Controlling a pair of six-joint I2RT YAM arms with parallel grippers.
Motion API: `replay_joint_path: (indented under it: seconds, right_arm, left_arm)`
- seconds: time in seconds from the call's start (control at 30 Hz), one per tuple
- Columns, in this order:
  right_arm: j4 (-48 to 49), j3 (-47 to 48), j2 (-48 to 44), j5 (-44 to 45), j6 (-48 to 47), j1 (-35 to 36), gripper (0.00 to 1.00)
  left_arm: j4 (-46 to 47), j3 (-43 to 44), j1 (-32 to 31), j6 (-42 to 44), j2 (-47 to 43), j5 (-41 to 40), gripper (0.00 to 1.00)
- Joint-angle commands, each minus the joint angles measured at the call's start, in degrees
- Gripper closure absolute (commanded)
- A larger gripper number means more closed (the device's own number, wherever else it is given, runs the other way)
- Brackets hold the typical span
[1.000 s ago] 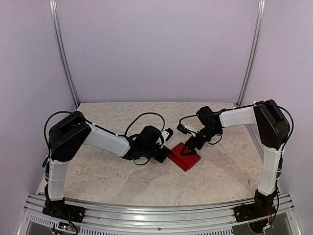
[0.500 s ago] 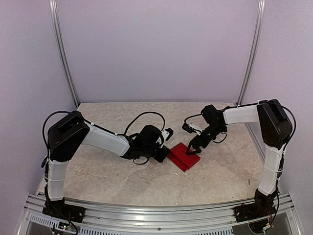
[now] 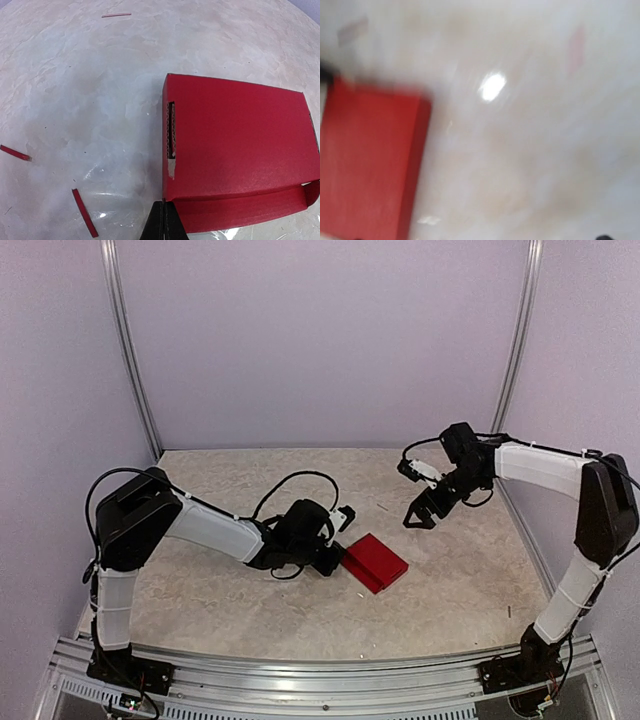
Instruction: Fold the paper box
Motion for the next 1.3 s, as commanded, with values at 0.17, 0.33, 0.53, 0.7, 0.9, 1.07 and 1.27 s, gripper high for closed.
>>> replay_joint_path:
  seconds: [0.17,0.33,0.53,0.7,0.9,1.07,1.27]
  right_arm:
    - [11.9,-5.7,-5.8,-10.4,2.4,-6.2,0.01]
    - [7.1,-6.0,-5.2,-13.9,-4.4,-3.5,0.13]
    - [6.3,-8.5,-0.5,-9.3,-7.0,2.0,0.22]
    - [7.6,-7.8,4.8,-8.1,-6.7,4.8,0.22]
    - [7.7,-5.4,8.1,-8.6,-6.2,7.1,0.21]
    - [7.8,-3.3,11.4,-8.4,-4.3,7.7,0.29]
    - [7.9,-2.8,13.4,-5.1,-1.7,7.4,0.58]
  left_arm:
    - [-1.3,-1.3,-1.3,3.3,-1.7,-1.5,1.0]
    - [-0.3,-2.4,-1.3,3.3,-2.3,-1.5,1.0]
    - [1.9,-3.4,-1.6,4.0,-2.4,-0.9,1.0]
    - [1.9,-3.1,-1.7,4.3,-2.2,-1.4,1.0]
    - [2.1,-3.2,-1.8,4.9,-2.7,-1.6,1.0]
    - [2.7,-3.1,-1.8,5.5,-2.3,-1.8,1.0]
    - [3.9,-4.2,-2.1,5.8,-2.5,-2.3,1.0]
